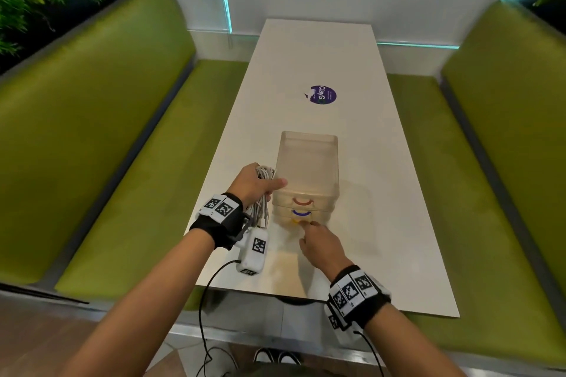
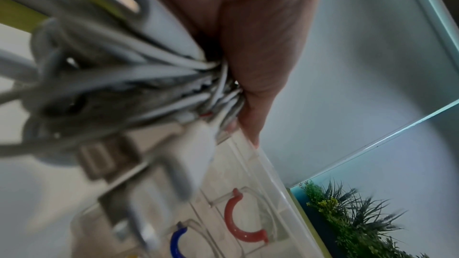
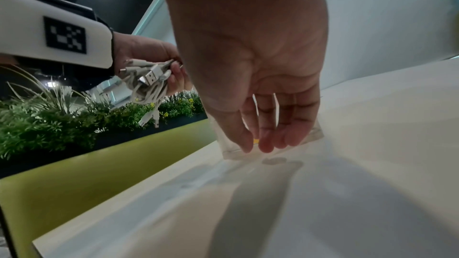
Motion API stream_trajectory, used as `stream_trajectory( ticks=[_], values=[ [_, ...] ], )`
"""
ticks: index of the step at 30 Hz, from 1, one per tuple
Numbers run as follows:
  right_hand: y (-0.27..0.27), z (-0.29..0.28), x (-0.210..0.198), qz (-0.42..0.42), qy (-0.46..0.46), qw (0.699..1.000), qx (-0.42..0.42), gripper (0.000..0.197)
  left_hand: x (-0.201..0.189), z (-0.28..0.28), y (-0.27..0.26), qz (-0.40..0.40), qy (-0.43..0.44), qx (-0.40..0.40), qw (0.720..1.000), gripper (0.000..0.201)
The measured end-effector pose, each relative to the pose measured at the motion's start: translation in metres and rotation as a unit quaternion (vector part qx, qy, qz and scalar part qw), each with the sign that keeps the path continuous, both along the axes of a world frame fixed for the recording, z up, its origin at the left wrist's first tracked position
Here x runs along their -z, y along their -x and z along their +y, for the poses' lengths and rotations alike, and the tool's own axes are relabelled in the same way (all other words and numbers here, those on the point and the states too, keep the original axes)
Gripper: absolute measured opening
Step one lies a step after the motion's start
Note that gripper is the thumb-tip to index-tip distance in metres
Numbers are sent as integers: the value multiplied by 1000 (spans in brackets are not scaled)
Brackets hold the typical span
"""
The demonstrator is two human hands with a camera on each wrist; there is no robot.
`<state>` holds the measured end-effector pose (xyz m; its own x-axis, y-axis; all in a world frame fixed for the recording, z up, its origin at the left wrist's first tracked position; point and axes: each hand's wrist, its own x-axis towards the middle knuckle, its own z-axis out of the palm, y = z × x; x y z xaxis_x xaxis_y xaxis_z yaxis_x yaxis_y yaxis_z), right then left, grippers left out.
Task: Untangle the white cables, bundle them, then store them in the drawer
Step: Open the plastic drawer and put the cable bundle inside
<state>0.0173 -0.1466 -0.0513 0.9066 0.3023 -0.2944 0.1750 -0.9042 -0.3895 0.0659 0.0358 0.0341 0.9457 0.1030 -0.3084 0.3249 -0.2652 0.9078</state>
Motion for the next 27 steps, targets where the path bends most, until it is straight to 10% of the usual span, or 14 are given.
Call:
stream_trajectory(
  ticks=[27],
  values=[
    [61,-16,-23,53,18,987,-149,26,2,-4,5,1,0,-24,1000,39]
  ],
)
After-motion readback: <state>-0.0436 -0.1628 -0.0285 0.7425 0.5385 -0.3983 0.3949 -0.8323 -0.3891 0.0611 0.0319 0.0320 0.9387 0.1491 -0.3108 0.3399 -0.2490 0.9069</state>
